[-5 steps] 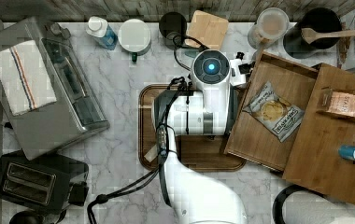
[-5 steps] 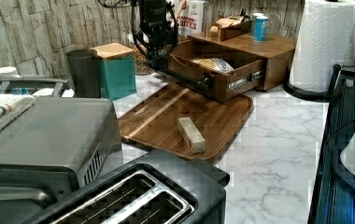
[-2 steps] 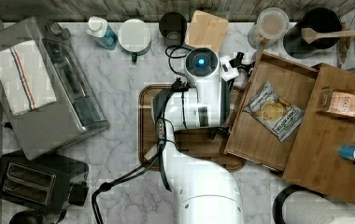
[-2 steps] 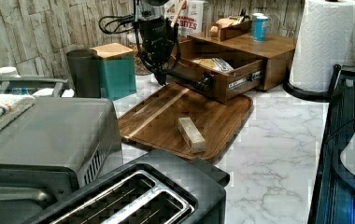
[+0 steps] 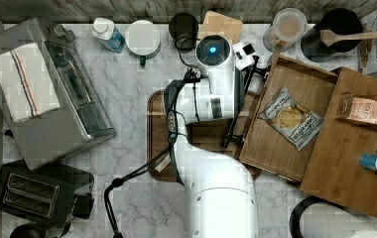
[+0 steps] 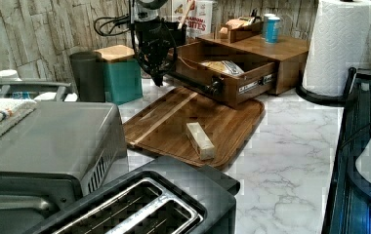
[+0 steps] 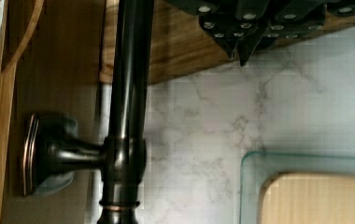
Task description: Close the drawer.
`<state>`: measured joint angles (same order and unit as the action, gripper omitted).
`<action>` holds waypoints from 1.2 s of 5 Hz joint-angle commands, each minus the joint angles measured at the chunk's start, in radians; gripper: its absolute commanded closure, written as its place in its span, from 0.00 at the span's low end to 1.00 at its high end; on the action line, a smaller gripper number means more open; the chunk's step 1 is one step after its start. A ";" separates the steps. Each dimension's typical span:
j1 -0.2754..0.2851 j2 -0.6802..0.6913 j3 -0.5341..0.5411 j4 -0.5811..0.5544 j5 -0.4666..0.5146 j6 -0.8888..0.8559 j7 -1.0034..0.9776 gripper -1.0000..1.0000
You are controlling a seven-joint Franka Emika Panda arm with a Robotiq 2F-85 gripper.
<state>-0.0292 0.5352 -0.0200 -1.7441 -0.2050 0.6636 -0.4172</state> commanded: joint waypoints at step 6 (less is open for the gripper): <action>-0.202 -0.139 -0.039 -0.095 0.087 -0.010 -0.253 1.00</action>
<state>-0.1462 0.4912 -0.0161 -1.7627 -0.1550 0.6392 -0.6299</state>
